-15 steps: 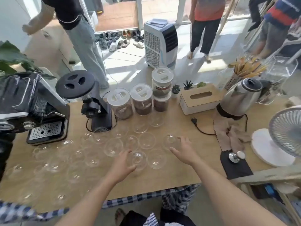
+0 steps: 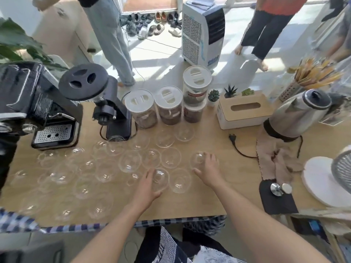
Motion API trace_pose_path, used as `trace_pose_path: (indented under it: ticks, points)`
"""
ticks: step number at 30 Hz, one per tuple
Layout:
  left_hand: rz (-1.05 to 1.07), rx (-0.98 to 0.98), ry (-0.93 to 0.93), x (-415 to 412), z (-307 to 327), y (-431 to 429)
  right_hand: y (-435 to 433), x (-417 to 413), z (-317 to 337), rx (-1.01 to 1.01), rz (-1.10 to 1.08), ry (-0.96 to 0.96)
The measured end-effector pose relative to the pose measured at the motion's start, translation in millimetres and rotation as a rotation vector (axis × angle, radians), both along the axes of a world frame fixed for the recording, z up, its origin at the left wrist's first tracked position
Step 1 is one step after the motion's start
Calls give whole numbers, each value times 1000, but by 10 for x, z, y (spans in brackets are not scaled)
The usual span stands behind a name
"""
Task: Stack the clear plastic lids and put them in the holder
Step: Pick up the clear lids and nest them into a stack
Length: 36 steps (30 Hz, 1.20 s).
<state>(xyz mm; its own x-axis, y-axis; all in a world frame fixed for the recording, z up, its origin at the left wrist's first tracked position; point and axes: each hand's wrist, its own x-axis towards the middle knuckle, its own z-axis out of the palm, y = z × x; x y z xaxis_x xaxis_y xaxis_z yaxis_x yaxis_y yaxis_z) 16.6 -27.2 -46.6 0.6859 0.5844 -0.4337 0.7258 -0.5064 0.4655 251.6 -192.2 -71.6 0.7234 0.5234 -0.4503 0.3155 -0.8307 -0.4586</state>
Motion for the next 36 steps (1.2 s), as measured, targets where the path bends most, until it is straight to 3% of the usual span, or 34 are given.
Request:
trace_pose_path:
  ticks: [10, 16, 21, 25, 29, 32, 36]
  points:
    - [-16, 2, -75, -114, -88, 51, -44, -5, -2, -16, -5, -90]
    - [27, 27, -158, -337, 133, 234, -52, -83, 225, 105, -45, -151]
    - [63, 145, -186, -802, 245, 486, 150, -422, 442, 259, 138, -187]
    - [82, 212, -91, -1239, 198, 631, 398, -846, 455, 274, 378, -200]
    - [123, 345, 69, -1540, 192, 677, 578, -1182, 397, 147, 550, -220]
    - [197, 397, 264, -1654, 224, 634, 615, -1298, 350, 65, 602, -285]
    - [305, 378, 391, -1722, 203, 578, 656, -1313, 335, -25, 621, -302]
